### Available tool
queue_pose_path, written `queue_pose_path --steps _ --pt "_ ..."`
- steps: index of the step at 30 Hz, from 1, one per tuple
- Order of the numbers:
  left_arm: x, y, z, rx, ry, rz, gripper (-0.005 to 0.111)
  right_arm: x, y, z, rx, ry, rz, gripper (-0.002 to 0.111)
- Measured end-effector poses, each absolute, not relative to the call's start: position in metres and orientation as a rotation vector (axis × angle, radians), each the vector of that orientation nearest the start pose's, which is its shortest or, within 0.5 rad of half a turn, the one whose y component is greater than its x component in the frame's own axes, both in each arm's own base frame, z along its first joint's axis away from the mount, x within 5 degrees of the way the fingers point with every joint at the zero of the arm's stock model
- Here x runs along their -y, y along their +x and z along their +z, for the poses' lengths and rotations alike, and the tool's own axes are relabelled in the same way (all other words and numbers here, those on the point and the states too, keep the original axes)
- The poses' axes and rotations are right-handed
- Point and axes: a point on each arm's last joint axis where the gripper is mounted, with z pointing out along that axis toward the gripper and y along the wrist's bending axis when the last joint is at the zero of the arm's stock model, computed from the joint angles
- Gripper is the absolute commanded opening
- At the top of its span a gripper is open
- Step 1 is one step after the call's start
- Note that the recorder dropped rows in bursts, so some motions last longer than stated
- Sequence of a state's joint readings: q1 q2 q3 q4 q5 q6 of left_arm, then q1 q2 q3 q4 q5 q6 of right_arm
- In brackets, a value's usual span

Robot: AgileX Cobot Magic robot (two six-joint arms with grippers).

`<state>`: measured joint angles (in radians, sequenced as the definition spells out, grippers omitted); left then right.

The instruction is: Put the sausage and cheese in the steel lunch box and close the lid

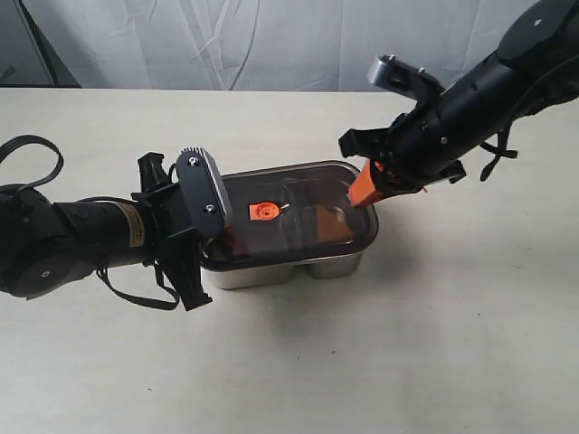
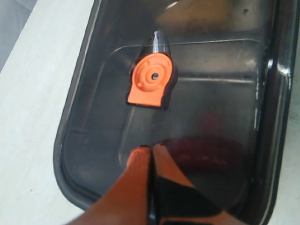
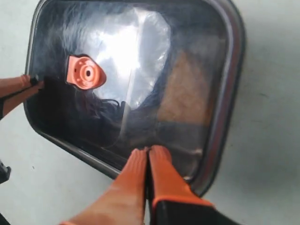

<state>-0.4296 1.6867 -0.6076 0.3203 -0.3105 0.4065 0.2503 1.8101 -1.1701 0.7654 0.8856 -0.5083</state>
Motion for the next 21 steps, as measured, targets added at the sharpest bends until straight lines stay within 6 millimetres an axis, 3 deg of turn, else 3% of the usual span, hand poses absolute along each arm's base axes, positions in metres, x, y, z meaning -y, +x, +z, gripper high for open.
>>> queue_pose_path --steps 6,11,17,21 --pt "0.131 0.265 0.143 -1.876 1.266 0.041 0.000 -0.150 0.330 0.168 -2.855 -0.479 0.823 0.001" --pt "0.131 0.265 0.143 -1.879 1.268 0.042 0.000 -0.153 0.334 0.155 -2.899 -0.440 0.851 -0.001" --pt "0.132 0.266 0.144 -1.869 1.262 0.040 0.000 -0.157 0.336 0.153 -2.892 -0.384 0.915 -0.001" --pt "0.132 0.264 0.165 -1.792 1.244 0.052 0.000 -0.156 0.340 0.170 -2.775 -0.374 0.857 -0.001"
